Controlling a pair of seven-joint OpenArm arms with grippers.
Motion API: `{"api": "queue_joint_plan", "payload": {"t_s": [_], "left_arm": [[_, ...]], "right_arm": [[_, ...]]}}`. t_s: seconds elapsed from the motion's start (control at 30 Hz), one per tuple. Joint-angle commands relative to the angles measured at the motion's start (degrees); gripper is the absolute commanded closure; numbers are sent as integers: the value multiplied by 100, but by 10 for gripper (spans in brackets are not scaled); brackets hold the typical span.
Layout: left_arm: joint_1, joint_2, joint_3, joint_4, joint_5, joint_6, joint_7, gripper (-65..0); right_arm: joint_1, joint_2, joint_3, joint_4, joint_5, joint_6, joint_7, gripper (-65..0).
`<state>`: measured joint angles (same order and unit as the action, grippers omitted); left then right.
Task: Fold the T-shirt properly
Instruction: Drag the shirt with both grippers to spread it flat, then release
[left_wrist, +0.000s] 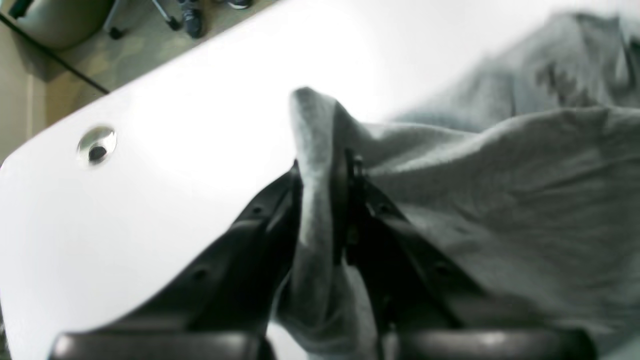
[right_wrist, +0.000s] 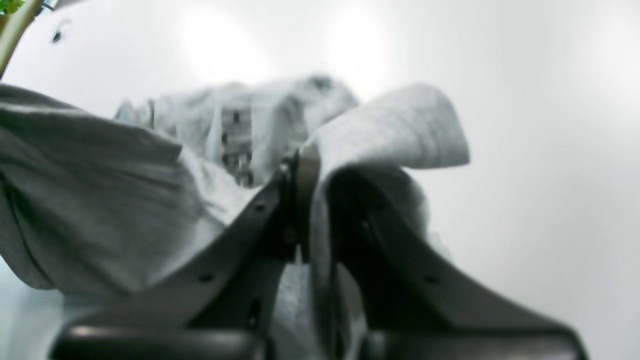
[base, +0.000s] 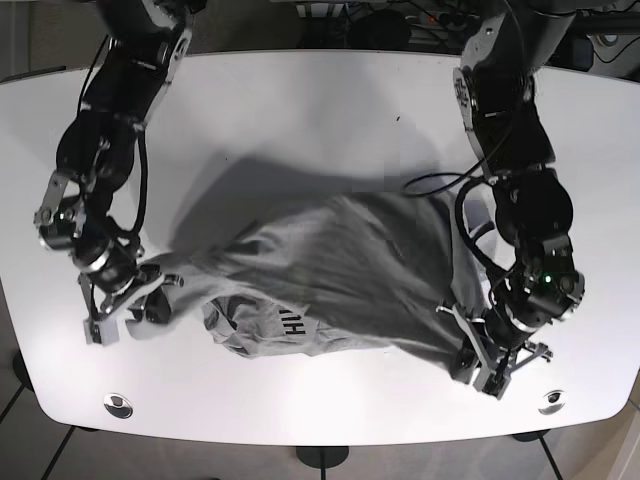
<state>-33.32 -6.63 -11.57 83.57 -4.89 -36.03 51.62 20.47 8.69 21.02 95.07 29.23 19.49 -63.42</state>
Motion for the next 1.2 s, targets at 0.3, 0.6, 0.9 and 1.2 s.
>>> {"api": "queue_joint_plan", "payload": {"t_s": [0.3,0.6,0.9,1.2], "left_arm": [[-2562,-405,142,-1390,-79,249,-973,-11],[-3951,-1161,133,-564,-122,223,-366,-11],[-435,-1126,-210,1872,-140,188,12,-11],[3213,-800,-1203,3058,-140,-397,21,-10]], "right_arm": [[2916,270,-559,-1485,149,43,175,-17],[4076,613,-796,-1089,211,51,-159,-17],[1114,683,-400,739,211,78,-274,-17],[-2192,551,628,1935,1028,43,-423,-17]]}}
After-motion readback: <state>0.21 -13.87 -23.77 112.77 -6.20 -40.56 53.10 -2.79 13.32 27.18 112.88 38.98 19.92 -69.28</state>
